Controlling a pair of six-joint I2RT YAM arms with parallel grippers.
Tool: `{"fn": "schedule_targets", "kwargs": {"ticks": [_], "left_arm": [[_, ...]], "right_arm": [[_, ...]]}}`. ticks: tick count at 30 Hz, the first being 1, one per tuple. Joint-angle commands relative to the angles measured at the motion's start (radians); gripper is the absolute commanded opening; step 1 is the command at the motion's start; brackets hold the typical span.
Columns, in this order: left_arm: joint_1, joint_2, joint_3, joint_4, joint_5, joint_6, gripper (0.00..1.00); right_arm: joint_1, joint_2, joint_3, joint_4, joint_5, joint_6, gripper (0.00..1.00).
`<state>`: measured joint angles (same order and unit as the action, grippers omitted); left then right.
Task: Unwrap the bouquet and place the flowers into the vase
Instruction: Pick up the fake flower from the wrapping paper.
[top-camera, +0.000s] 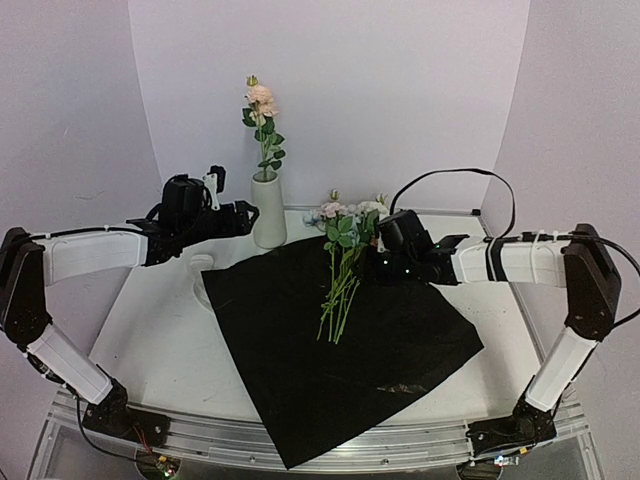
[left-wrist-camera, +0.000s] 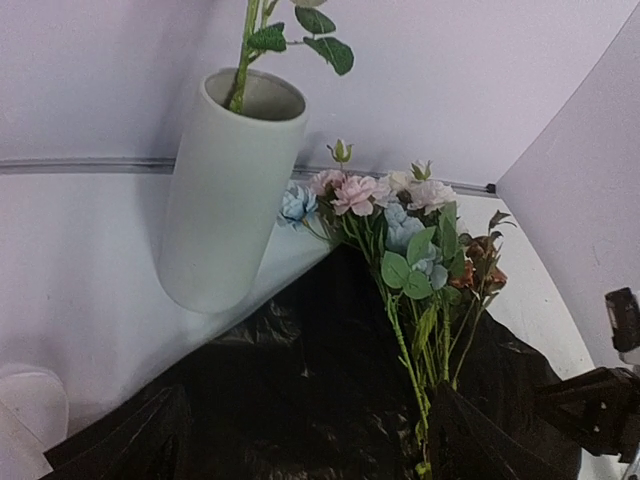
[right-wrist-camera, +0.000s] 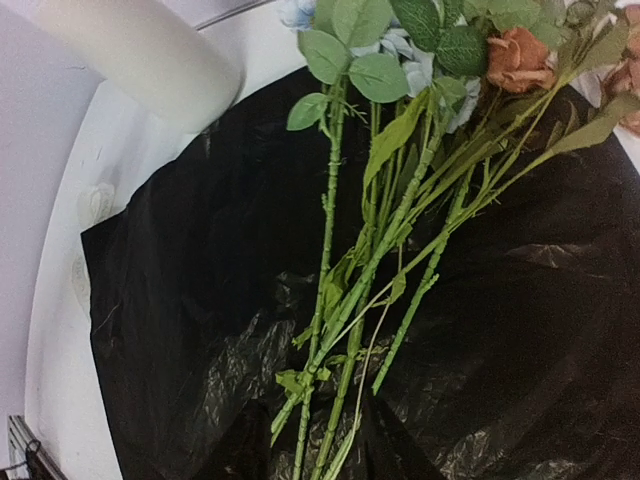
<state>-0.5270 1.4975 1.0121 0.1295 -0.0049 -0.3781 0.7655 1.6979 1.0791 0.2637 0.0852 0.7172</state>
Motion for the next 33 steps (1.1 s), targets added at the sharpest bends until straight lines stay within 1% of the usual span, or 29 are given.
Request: {"fn": "schedule_targets", "kwargs": {"ticks": [1, 6, 13, 26, 33], "left_arm": [[0.002, -0.004, -0.026, -0.017, 0.107, -0.076, 0.83], [0.001, 0.028, -0.037, -0.018, 0.166, -0.099, 0.83], [0.001, 0.001, -0.065, -0.018, 0.181, -0.086, 0.83], [0.001, -0.040, -0.095, -0.020, 0.149, -0.050, 0.83], [0.001, -0.034, -0.093, -0.021, 0.142, -0.046, 0.83]], "right_arm": [[-0.010, 0.083, 0.083, -0.023, -0.035, 0.162, 0.28], [-0.011, 0.170, 0.142, -0.029, -0.044, 0.221, 0.24], [-0.010, 0.261, 0.212, -0.052, -0.026, 0.276, 0.18], [-0.011, 0.319, 0.248, -0.100, 0.042, 0.310, 0.17], [-0.012, 0.346, 0.267, -0.104, 0.033, 0.303, 0.16]]}}
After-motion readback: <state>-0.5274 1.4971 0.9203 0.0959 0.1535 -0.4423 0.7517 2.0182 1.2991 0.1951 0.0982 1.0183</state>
